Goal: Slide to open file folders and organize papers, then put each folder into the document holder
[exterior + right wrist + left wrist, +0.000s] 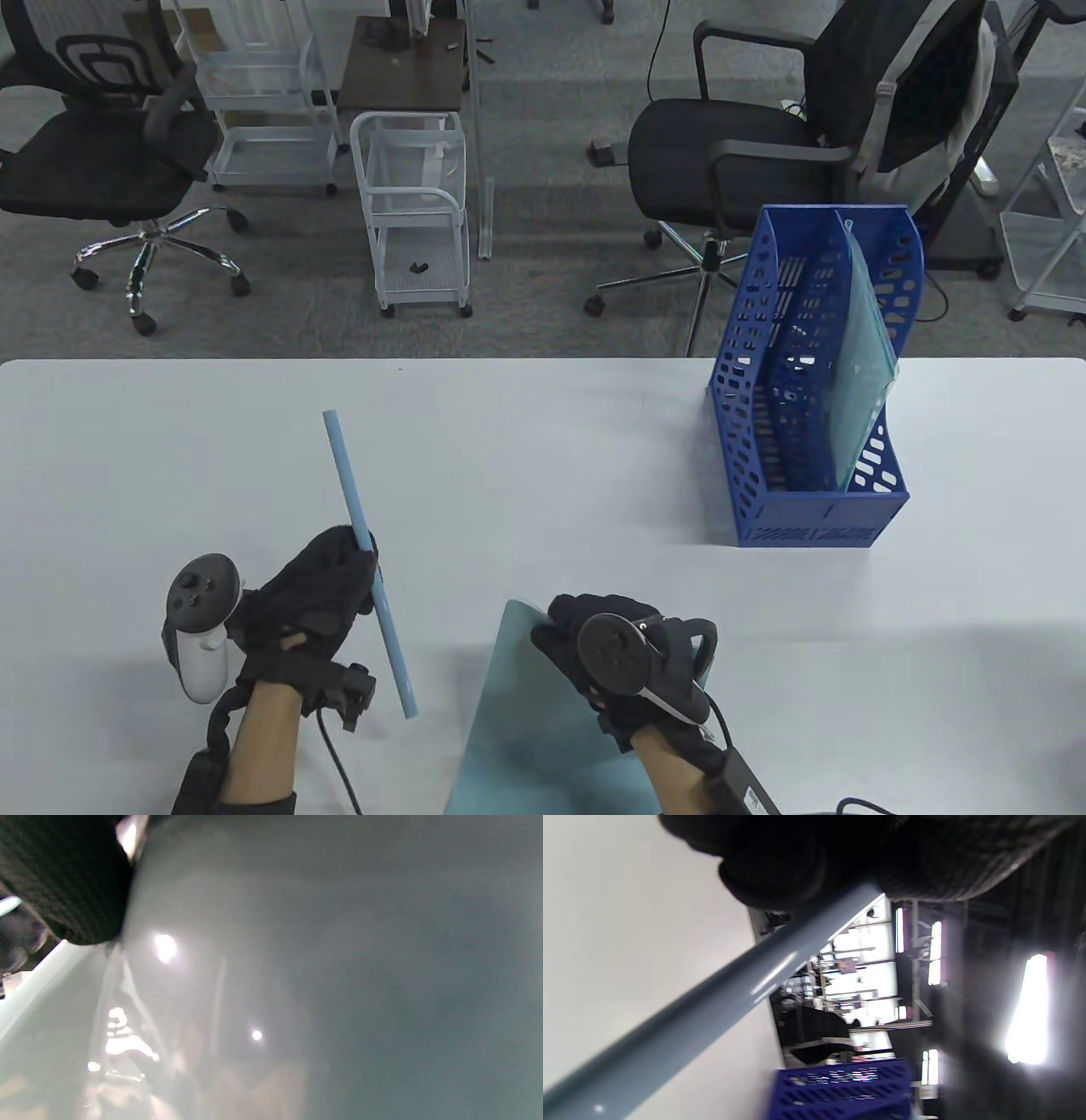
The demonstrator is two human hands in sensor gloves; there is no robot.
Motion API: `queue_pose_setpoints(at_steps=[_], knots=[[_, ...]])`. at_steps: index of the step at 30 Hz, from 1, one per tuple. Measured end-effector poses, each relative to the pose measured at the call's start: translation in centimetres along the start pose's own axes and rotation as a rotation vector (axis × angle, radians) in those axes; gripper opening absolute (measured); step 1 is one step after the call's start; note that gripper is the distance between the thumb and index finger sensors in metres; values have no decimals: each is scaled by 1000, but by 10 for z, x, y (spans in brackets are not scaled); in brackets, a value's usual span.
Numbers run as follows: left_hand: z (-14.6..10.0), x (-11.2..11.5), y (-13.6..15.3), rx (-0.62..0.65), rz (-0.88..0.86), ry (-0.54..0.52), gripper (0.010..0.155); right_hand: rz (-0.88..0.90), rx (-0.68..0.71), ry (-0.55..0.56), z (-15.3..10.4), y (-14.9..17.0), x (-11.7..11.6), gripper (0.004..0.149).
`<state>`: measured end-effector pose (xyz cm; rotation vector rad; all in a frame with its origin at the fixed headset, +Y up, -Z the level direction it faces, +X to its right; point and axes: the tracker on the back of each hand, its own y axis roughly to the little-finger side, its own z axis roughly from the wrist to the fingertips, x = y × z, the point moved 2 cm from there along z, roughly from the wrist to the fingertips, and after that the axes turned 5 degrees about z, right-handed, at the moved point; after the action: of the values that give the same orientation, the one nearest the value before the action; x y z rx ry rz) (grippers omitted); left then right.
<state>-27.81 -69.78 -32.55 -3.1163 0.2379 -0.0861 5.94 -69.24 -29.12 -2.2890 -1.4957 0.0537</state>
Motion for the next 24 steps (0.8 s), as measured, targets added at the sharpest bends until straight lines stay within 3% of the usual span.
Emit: queue_pose_setpoints(at_steps=[5, 11, 24], knots=[[6, 3, 0, 86, -203, -85, 51, 28, 71, -20, -1, -8, -1, 42], [4, -8, 10, 32, -322, -142, 51, 44, 146, -36, -4, -20, 2, 42], [4, 2, 3, 17, -313, -76, 51, 19, 174, -26, -6, -30, 3, 42]])
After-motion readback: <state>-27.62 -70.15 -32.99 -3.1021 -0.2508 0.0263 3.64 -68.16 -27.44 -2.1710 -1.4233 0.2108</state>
